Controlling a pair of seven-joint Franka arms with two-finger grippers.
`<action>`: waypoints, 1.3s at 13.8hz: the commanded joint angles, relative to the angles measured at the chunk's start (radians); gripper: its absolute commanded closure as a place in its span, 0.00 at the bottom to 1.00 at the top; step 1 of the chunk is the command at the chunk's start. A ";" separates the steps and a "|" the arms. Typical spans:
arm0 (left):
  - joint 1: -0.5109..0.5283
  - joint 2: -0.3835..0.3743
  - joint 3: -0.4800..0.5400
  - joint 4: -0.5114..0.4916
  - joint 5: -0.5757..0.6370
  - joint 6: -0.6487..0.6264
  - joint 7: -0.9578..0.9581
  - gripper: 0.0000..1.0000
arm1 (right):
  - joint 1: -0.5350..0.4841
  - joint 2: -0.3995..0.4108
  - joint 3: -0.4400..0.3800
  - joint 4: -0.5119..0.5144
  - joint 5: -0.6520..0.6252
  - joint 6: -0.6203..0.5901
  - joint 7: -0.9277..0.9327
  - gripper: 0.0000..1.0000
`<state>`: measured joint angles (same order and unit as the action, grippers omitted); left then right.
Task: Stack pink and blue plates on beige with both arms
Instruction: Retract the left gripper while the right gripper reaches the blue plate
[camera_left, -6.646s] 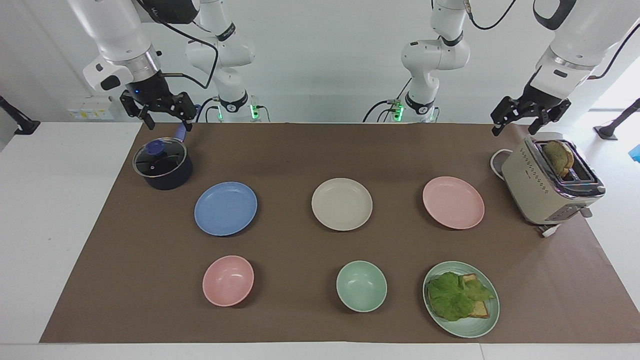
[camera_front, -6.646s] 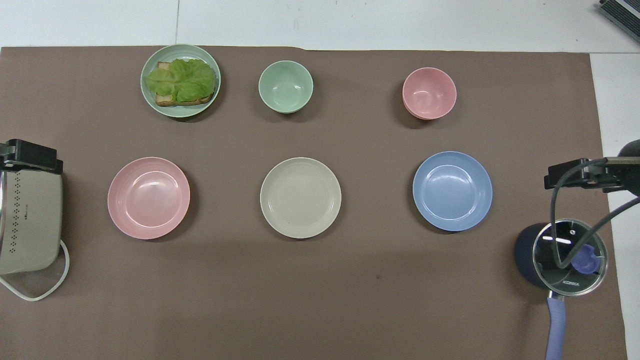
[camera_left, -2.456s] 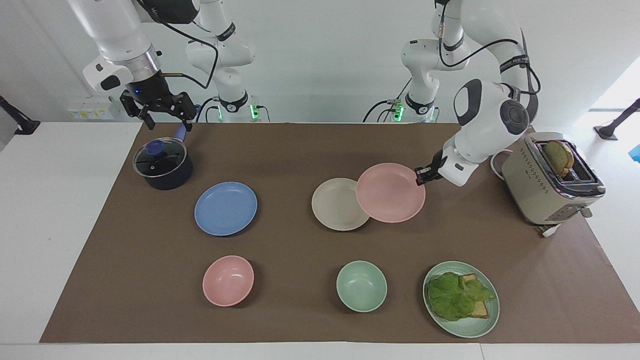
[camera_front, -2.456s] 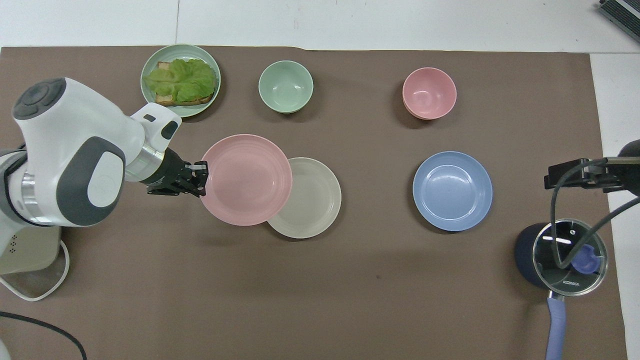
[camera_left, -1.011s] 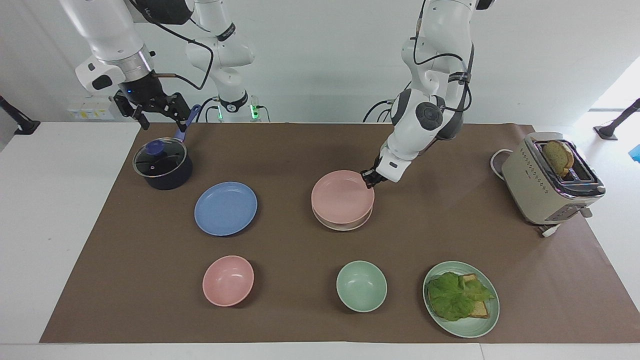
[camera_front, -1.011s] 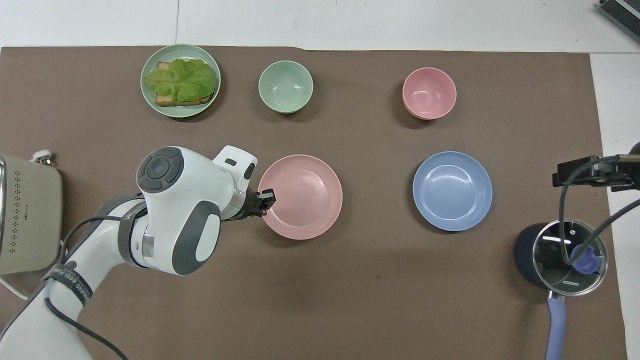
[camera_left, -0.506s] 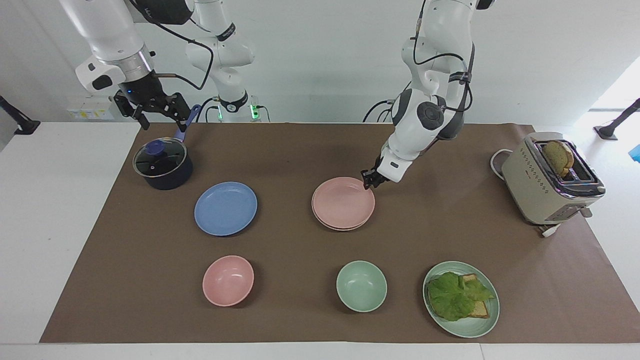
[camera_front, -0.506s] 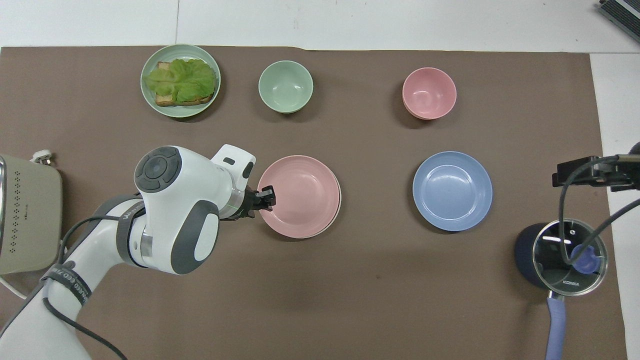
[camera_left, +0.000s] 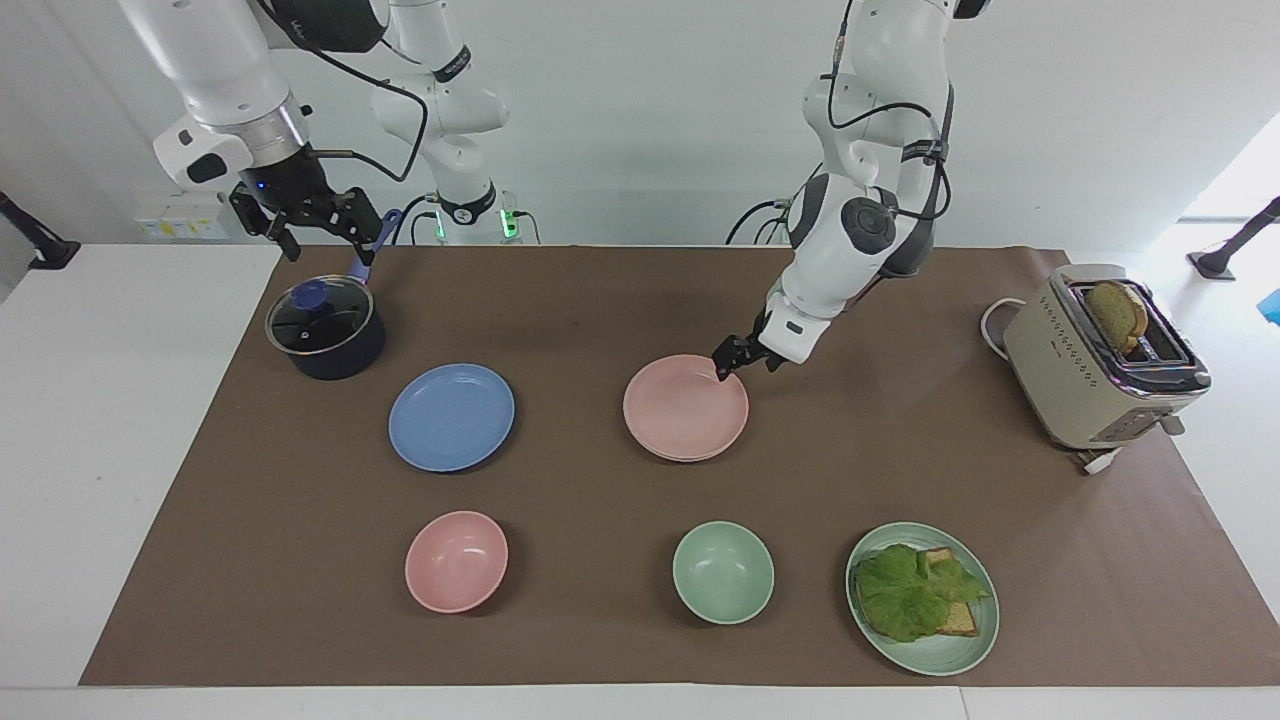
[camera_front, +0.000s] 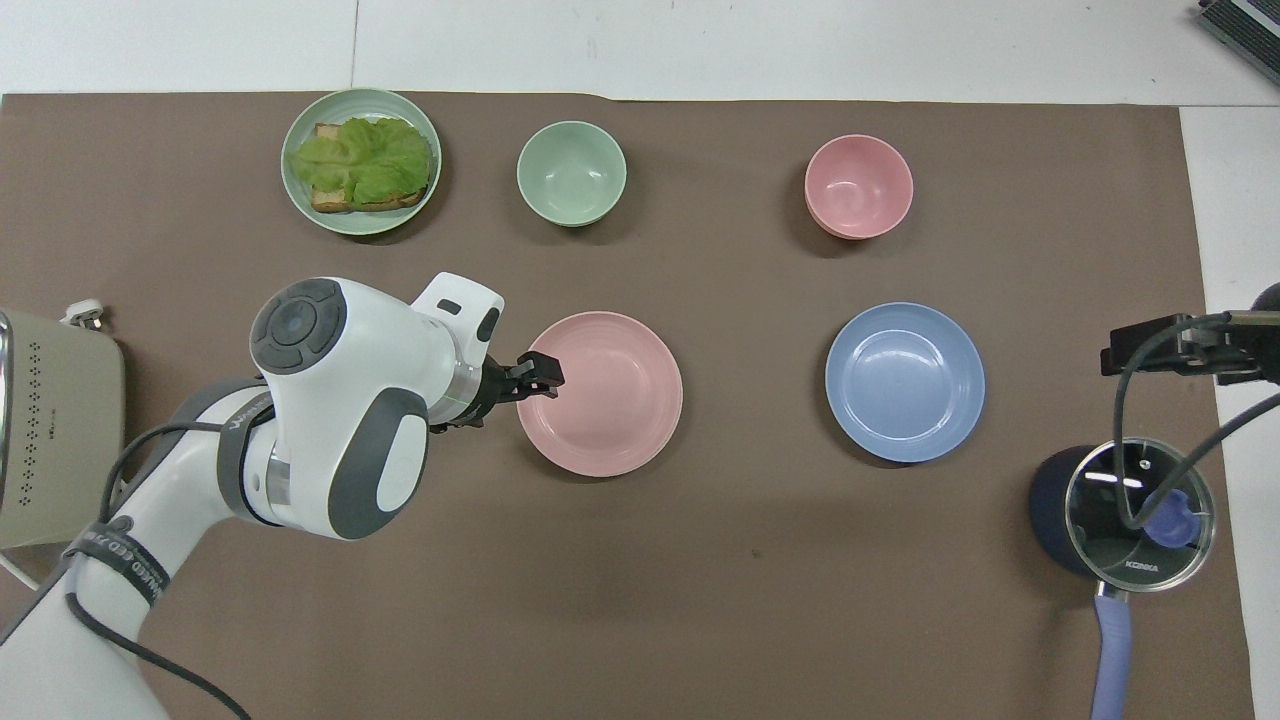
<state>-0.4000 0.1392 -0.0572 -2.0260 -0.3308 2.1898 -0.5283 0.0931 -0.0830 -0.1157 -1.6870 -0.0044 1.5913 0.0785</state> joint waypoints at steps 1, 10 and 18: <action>0.088 -0.030 0.007 0.079 0.050 -0.157 0.095 0.00 | -0.013 -0.021 0.002 -0.091 0.015 0.088 -0.023 0.00; 0.409 -0.128 0.011 0.286 0.245 -0.494 0.431 0.00 | -0.053 0.136 0.002 -0.226 0.017 0.386 -0.101 0.00; 0.420 -0.164 -0.007 0.454 0.346 -0.711 0.508 0.00 | -0.075 0.302 0.004 -0.398 0.164 0.709 -0.204 0.00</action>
<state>0.0304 -0.0111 -0.0634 -1.5932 -0.0091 1.5151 -0.0373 0.0325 0.2006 -0.1165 -2.0484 0.1082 2.2514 -0.0832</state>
